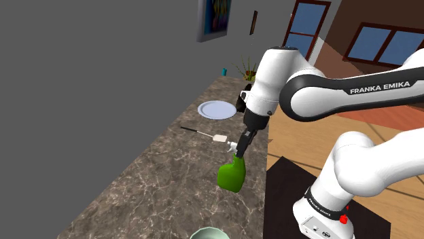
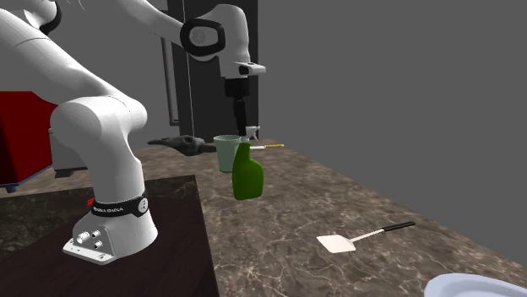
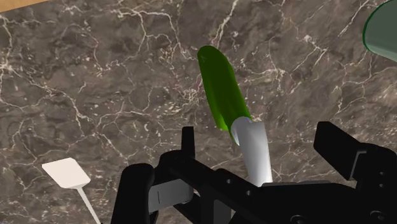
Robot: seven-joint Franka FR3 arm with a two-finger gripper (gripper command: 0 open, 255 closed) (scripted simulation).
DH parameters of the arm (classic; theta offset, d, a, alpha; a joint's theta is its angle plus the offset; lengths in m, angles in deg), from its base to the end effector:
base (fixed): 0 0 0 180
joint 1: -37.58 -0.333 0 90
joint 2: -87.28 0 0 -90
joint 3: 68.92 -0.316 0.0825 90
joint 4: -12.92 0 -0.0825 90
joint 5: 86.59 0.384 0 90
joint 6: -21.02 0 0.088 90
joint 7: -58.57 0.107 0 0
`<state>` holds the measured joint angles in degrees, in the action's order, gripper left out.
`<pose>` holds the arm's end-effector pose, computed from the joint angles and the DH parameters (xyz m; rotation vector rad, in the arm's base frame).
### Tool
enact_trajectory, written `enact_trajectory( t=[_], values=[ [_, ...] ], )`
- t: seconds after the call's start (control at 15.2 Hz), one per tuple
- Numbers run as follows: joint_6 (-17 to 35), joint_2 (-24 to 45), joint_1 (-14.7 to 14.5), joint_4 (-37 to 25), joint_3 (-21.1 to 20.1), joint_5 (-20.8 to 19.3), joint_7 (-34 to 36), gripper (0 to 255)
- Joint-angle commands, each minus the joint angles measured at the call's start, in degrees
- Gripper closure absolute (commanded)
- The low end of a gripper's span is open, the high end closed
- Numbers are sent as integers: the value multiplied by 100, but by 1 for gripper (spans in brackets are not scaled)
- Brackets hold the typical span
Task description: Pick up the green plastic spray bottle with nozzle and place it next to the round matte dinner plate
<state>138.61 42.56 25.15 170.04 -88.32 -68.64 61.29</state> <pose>0.2719 0.1815 0.4331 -3.0444 -0.4392 -0.0955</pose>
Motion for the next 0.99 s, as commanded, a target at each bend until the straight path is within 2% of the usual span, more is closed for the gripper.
enact_trajectory(
  t=[0.0,0.59,0.66,0.92],
  values=[
    [171,46,-19,120,-41,42,-7,0],
    [224,71,-22,149,-54,54,-9,0],
    [224,71,-22,149,-54,54,-9,255],
    [224,71,-22,149,-54,54,-9,255]
  ],
)
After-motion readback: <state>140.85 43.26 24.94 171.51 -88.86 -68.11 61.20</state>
